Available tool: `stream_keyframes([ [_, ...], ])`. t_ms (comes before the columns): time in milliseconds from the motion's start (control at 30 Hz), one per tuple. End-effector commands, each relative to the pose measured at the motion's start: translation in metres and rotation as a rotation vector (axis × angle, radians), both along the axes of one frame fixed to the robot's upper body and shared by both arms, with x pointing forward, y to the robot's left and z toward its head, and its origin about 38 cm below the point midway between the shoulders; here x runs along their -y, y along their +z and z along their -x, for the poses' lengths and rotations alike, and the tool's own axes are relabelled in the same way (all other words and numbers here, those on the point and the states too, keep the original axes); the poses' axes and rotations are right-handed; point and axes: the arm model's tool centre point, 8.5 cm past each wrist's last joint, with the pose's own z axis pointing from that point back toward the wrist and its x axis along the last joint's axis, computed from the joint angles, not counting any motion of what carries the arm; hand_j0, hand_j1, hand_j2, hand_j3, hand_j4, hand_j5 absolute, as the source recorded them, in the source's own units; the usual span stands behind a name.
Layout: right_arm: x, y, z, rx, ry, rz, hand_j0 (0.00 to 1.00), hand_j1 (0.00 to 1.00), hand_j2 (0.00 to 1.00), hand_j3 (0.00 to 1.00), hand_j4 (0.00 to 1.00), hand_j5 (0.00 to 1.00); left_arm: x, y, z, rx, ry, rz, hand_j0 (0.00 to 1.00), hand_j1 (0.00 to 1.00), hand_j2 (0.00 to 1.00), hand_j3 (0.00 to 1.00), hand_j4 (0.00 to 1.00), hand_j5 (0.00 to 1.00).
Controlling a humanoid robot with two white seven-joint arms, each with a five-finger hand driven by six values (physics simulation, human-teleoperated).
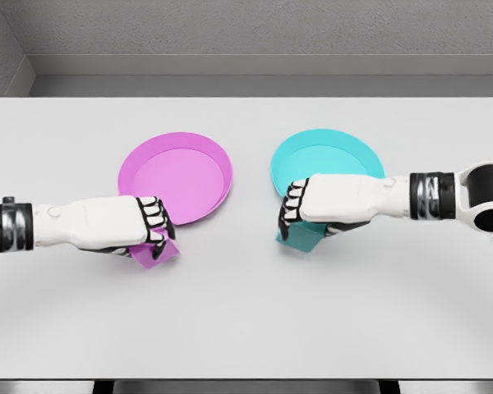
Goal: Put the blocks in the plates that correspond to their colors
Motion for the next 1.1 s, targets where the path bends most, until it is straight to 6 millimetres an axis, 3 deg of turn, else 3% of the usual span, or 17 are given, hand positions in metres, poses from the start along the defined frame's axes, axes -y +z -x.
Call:
stream_keyframes([
  [0,0.008,0.013,-0.006,0.013,-0.030,-0.039,0.56,0.56,0.56,0.56,0.56,0.56,-0.009,0.005,0.001,-0.017,0.026,0.013,0.30,0.30,0.30,0.30,0.30,0.30],
  [167,0.051,0.025,-0.042,-0.022,-0.201,-0.141,0.56,0.56,0.56,0.56,0.56,0.56,-0.016,0.026,-0.009,0.015,0.055,0.047,0.30,0.30,0.30,0.30,0.30,0.30],
  [267,0.060,0.018,-0.061,-0.057,-0.268,-0.185,0.56,0.56,0.56,0.56,0.56,0.56,-0.020,0.032,-0.017,0.018,0.079,0.065,0.30,0.30,0.30,0.30,0.30,0.30],
  [333,0.067,0.024,-0.076,-0.053,-0.313,-0.221,0.58,0.58,0.58,0.58,0.58,0.58,-0.022,0.038,-0.025,0.034,0.093,0.071,0.31,0.31,0.31,0.31,0.31,0.31],
  [367,0.068,0.021,-0.078,-0.061,-0.324,-0.225,0.73,0.73,0.73,0.73,0.73,0.73,-0.021,0.046,-0.028,0.053,0.090,0.078,0.31,0.31,0.31,0.31,0.31,0.31],
  [400,0.069,0.020,-0.078,-0.062,-0.327,-0.222,1.00,1.00,1.00,1.00,1.00,1.00,-0.015,0.047,-0.034,0.058,0.087,0.096,0.31,0.31,0.31,0.31,0.31,0.31],
  [467,0.074,0.021,-0.078,-0.057,-0.335,-0.215,1.00,1.00,1.00,1.00,1.00,1.00,-0.006,0.050,-0.050,0.076,0.094,0.125,0.31,0.31,0.31,0.31,0.31,0.31],
  [567,0.096,0.032,-0.078,-0.031,-0.380,-0.224,1.00,1.00,1.00,1.00,1.00,1.00,0.001,0.038,-0.075,0.059,0.138,0.156,0.31,0.31,0.31,0.31,0.31,0.31],
  [700,0.164,0.038,-0.080,-0.018,-0.558,-0.256,1.00,1.00,1.00,1.00,1.00,1.00,0.018,0.015,-0.092,-0.011,0.150,0.149,0.32,0.32,0.32,0.32,0.32,0.32],
  [800,0.160,0.035,-0.080,-0.018,-0.551,-0.249,1.00,1.00,1.00,1.00,1.00,1.00,0.022,0.003,-0.098,-0.045,0.165,0.136,0.34,0.34,0.34,0.34,0.34,0.34],
  [833,0.160,0.036,-0.080,-0.016,-0.551,-0.250,1.00,1.00,1.00,1.00,1.00,1.00,0.024,0.002,-0.099,-0.046,0.164,0.139,0.37,0.37,0.37,0.37,0.37,0.37],
  [867,0.159,0.035,-0.080,-0.018,-0.550,-0.248,1.00,1.00,1.00,1.00,1.00,1.00,0.022,0.002,-0.099,-0.047,0.169,0.140,0.47,0.47,0.47,0.47,0.47,0.47],
  [967,0.159,0.032,-0.079,-0.023,-0.550,-0.245,1.00,1.00,1.00,1.00,1.00,1.00,0.021,0.002,-0.100,-0.052,0.175,0.147,0.94,0.94,0.94,0.94,0.94,0.94],
  [1067,0.159,0.031,-0.078,-0.026,-0.549,-0.244,1.00,1.00,1.00,1.00,1.00,1.00,0.018,0.008,-0.102,-0.038,0.183,0.157,1.00,1.00,1.00,1.00,1.00,1.00],
])
